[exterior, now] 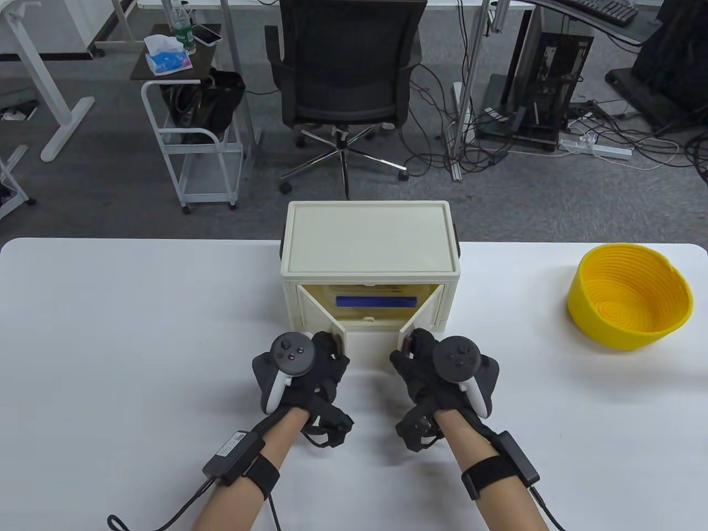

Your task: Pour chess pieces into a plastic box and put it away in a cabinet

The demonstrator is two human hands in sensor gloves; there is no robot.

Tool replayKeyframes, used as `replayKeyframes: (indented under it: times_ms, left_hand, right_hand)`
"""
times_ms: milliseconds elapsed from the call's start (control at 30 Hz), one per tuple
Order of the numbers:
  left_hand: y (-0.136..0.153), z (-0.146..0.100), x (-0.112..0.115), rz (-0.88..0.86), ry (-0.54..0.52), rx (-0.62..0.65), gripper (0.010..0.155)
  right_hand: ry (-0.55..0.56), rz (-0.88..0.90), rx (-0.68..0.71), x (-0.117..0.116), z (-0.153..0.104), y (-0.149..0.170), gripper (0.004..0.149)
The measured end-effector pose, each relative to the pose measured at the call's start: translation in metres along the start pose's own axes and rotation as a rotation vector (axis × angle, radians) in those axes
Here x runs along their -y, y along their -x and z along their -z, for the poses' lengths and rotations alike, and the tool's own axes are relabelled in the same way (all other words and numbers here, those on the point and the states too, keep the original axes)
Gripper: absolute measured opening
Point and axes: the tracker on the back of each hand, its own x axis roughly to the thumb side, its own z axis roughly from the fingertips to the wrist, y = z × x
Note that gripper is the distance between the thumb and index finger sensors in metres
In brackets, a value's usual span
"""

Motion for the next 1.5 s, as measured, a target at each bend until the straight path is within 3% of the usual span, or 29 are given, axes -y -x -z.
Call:
replayKeyframes:
  times_ms: [67, 267, 333, 367, 400, 467, 600, 700, 900, 1000, 1067, 1167, 1300, 1500]
  left_hand:
    - [-0.007, 0.016, 0.004, -0.091, 0.089, -0.034, 0.065]
    - [-0.017, 0.057, 0.007, -0.219, 0.204, -0.072, 0.063]
    - [-0.019, 0.060, 0.007, -0.238, 0.158, -0.080, 0.059]
    - [-0.020, 0.061, 0.008, -0.221, 0.133, -0.081, 0.059]
    - [-0.020, 0.060, 0.007, -0.194, 0.143, -0.077, 0.059]
    - [-0.019, 0.058, 0.005, -0.154, 0.145, -0.076, 0.059]
    - [-0.018, 0.046, -0.001, -0.124, 0.124, -0.093, 0.063]
    - [-0.028, 0.021, -0.016, 0.089, -0.101, -0.017, 0.069]
    - [-0.047, -0.039, -0.034, 0.598, -0.176, 0.124, 0.081]
    - [-0.050, -0.073, -0.033, 0.811, -0.224, 0.163, 0.085]
    - [-0.047, -0.089, -0.031, 0.867, -0.271, 0.200, 0.085]
    - [-0.034, -0.104, -0.025, 0.829, -0.360, 0.267, 0.083]
    - [-0.011, -0.104, -0.006, 0.816, -0.289, 0.209, 0.082]
    - [0.001, -0.094, 0.004, 0.886, -0.241, 0.154, 0.082]
  right_hand:
    - [-0.083, 0.101, -0.029, -0.004, 0.016, -0.002, 0.071]
    - [-0.226, 0.226, -0.093, -0.010, 0.057, -0.001, 0.065]
    - [-0.233, 0.262, -0.110, -0.013, 0.065, 0.000, 0.065]
    - [-0.227, 0.296, -0.111, -0.014, 0.068, 0.001, 0.072]
    - [-0.206, 0.320, -0.108, -0.014, 0.069, 0.002, 0.062]
    - [-0.199, 0.357, -0.122, -0.015, 0.069, 0.004, 0.060]
    - [-0.203, 0.385, -0.111, -0.018, 0.057, 0.002, 0.069]
    - [-0.084, 0.175, -0.023, -0.014, 0.037, -0.011, 0.075]
    - [0.086, -0.457, 0.206, 0.007, -0.012, -0.051, 0.084]
    - [0.080, -0.750, 0.237, 0.011, -0.046, -0.067, 0.088]
    - [0.074, -0.848, 0.227, 0.009, -0.065, -0.070, 0.089]
    - [0.114, -0.869, 0.212, 0.003, -0.084, -0.063, 0.087]
    - [0.166, -0.851, 0.210, -0.008, -0.089, -0.040, 0.083]
    - [0.105, -0.924, 0.171, -0.010, -0.084, -0.026, 0.083]
